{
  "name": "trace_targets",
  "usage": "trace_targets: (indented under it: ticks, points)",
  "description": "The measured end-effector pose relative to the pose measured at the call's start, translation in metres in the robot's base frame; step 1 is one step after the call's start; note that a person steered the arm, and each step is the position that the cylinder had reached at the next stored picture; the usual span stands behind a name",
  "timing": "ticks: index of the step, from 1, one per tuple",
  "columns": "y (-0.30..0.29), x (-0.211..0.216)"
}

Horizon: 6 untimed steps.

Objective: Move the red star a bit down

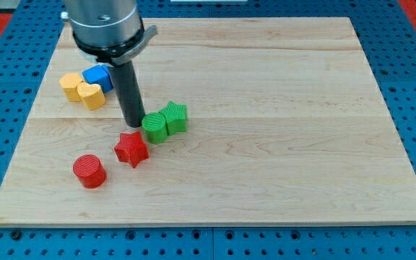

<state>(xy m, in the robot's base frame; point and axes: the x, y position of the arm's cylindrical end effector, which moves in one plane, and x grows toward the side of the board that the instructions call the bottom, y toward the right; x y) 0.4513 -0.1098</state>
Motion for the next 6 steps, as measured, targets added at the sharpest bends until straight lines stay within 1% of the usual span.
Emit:
trace_targets:
  ticks: [1,2,3,4,6]
  points:
    - [0.011,0.000]
    - [-0.002,-0.006]
    - [0.000,0.001]
    - [0.000,0.027]
    - [0.000,0.051]
